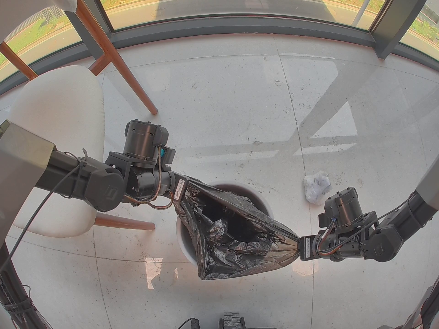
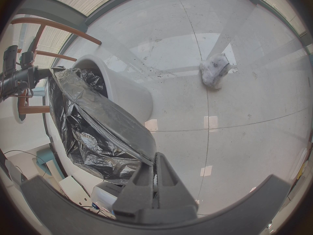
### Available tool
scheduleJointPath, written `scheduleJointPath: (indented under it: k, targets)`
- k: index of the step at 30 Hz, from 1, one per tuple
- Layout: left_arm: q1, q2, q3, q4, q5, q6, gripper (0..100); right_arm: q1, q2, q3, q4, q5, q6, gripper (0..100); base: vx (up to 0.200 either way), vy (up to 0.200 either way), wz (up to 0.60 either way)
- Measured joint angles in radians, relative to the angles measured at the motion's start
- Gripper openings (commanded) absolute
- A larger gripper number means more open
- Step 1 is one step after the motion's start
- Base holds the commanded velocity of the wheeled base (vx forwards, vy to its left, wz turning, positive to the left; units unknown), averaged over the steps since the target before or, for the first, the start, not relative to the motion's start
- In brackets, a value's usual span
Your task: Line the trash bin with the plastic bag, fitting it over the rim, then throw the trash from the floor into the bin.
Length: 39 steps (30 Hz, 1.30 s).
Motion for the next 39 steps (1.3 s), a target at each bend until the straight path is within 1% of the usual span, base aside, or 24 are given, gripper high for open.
scheduleJointPath:
  k: [5, 11, 18, 19, 28, 35, 36, 39]
  targets:
    - [-0.013, 0.001, 0.009, 0.000, 0.000, -0.006, 0, 0.004, 0.002, -0.022, 0.000, 0.000, 0.000, 0, 0.000, 0.000, 0.00]
    - [-0.043, 0.003, 0.001, 0.000, 0.000, -0.054, 0, 0.006, 0.004, -0.068, -0.001, 0.000, 0.001, 0, 0.000, 0.000, 0.00]
    - [-0.055, 0.005, 0.000, -0.002, 0.001, -0.058, 0, 0.014, 0.007, -0.085, 0.001, 0.001, -0.007, 0, 0.000, 0.000, 0.00]
    - [-0.055, 0.005, 0.000, -0.002, 0.001, -0.058, 0, 0.017, 0.007, -0.085, 0.001, 0.001, -0.009, 100, 0.000, 0.000, 0.00]
    - [-0.050, 0.005, 0.004, -0.006, 0.002, -0.054, 0, 0.018, -0.007, -0.080, -0.001, 0.011, -0.004, 100, 0.000, 0.000, 0.00]
    - [-0.045, 0.008, -0.004, -0.007, 0.003, -0.052, 0, 0.005, -0.069, -0.080, -0.001, 0.013, 0.001, 100, 0.000, 0.000, 0.00]
    - [-0.043, 0.009, -0.004, -0.007, 0.004, -0.052, 100, 0.004, -0.079, -0.080, -0.001, 0.013, 0.001, 100, 0.000, 0.000, 0.00]
    - [-0.037, 0.010, -0.004, -0.007, 0.004, -0.043, 100, 0.002, -0.113, -0.077, 0.000, 0.014, 0.005, 100, 0.000, 0.000, 0.00]
